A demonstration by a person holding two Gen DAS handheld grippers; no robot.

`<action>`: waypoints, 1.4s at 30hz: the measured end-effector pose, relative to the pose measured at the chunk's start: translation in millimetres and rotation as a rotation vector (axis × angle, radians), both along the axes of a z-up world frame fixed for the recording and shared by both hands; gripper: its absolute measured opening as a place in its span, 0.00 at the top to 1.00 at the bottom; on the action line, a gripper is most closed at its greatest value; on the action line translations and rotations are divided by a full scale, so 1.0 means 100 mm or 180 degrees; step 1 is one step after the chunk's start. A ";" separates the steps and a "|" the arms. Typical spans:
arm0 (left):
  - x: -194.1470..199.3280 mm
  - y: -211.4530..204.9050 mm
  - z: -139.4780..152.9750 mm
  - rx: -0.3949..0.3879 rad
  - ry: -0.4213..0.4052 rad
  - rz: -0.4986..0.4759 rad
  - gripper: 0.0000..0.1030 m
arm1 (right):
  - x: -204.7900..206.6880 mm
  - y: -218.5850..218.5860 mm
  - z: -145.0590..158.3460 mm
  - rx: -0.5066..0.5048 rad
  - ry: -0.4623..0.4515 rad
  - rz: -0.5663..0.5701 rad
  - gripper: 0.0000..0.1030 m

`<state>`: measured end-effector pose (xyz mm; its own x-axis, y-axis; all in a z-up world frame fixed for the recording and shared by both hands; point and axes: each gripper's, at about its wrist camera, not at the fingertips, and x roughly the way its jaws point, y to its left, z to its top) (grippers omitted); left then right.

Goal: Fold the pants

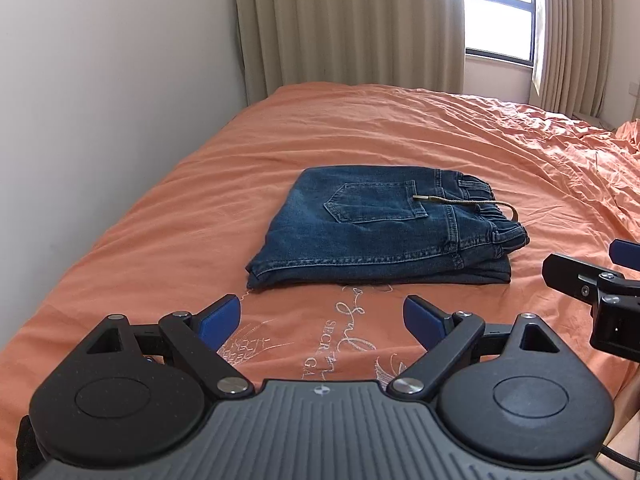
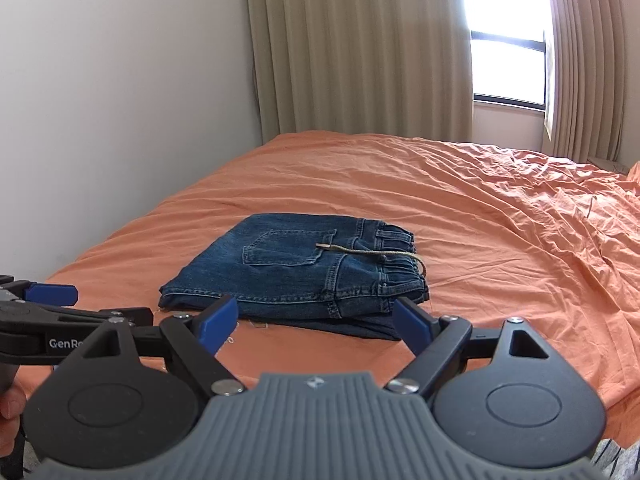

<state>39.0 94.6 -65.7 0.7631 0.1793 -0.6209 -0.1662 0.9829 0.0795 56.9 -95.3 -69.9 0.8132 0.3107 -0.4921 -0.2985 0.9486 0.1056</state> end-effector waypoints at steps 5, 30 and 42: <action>0.02 0.02 0.01 -0.0018 -0.0019 0.0021 0.00 | 0.05 0.03 0.00 -0.0064 0.0020 0.0007 0.21; -0.05 0.03 0.12 0.0076 -0.0073 0.0076 0.00 | 0.01 -0.04 0.07 0.0010 -0.0018 -0.0019 0.21; -0.06 0.00 0.15 0.0115 -0.0092 0.0053 0.00 | -0.01 -0.09 0.07 0.0037 -0.0012 -0.0069 0.21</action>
<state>32.8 94.3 -50.9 0.7774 0.2141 -0.5915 -0.1853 0.9765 0.1099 56.0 -104.6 -62.5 0.8217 0.2987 -0.4855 -0.2783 0.9535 0.1156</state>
